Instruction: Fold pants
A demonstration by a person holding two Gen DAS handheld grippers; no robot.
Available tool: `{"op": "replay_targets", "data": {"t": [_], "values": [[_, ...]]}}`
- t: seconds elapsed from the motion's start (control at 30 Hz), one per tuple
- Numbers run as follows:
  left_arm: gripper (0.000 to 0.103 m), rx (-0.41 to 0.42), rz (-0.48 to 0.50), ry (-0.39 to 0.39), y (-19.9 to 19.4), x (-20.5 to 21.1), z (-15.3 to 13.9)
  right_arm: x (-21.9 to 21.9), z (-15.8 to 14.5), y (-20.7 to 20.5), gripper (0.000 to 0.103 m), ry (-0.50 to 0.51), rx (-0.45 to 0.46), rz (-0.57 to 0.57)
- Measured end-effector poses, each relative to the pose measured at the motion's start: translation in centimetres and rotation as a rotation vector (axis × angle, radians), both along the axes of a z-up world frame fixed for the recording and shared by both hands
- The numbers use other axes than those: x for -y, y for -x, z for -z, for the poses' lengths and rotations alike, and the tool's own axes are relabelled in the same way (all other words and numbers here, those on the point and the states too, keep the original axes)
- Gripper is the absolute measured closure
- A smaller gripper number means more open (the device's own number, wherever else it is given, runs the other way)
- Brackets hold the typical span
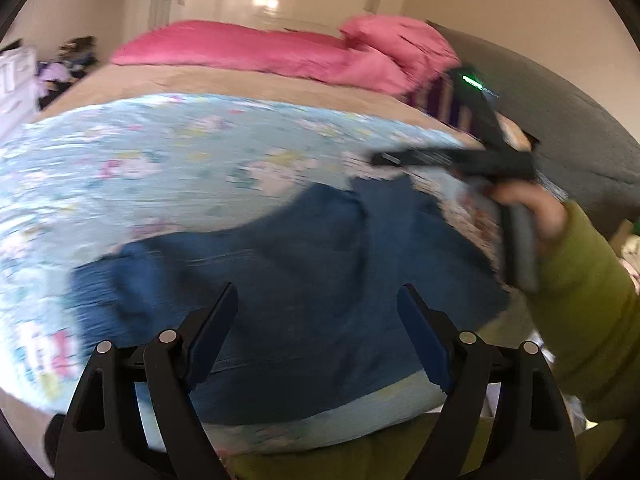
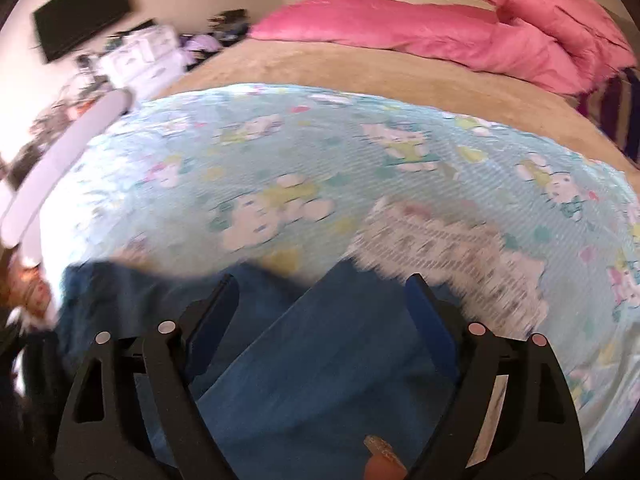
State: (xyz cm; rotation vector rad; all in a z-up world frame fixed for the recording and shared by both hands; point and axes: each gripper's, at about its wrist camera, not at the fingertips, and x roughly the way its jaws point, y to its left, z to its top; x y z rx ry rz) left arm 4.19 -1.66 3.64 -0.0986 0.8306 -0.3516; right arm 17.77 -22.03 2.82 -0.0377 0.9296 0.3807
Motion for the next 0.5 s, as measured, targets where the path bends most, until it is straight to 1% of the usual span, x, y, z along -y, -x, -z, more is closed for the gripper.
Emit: {"op": "replay_targets", "data": {"t": [0.13, 0.23, 0.37, 0.4, 0.47, 0.5], "values": [[0.022, -0.060, 0.073, 0.003, -2.2, 3.1, 1.6, -0.8, 1.4, -4.1, 0.025, 0.057, -0.027, 0.031], [0.022, -0.105, 0.107, 0.006, -3.8, 4.7, 2.9, -1.4, 2.5, -6.1, 0.025, 0.097, -0.051, 0.042], [0.024, -0.148, 0.106, 0.035, -5.5, 5.6, 4.6, -2.1, 4.7, -8.6, 0.025, 0.168, -0.094, 0.078], [0.024, -0.157, 0.107, 0.030, -5.7, 5.9, 5.0, -2.0, 5.5, -9.1, 0.025, 0.183, -0.112, 0.089], [0.027, -0.170, 0.114, 0.020, -5.9, 6.5, 5.8, -1.8, 6.5, -9.6, 0.034, 0.195, -0.131, 0.098], [0.035, -0.173, 0.118, 0.009, -5.9, 6.8, 6.3, -1.6, 6.7, -9.7, 0.039, 0.185, -0.128, 0.097]]}}
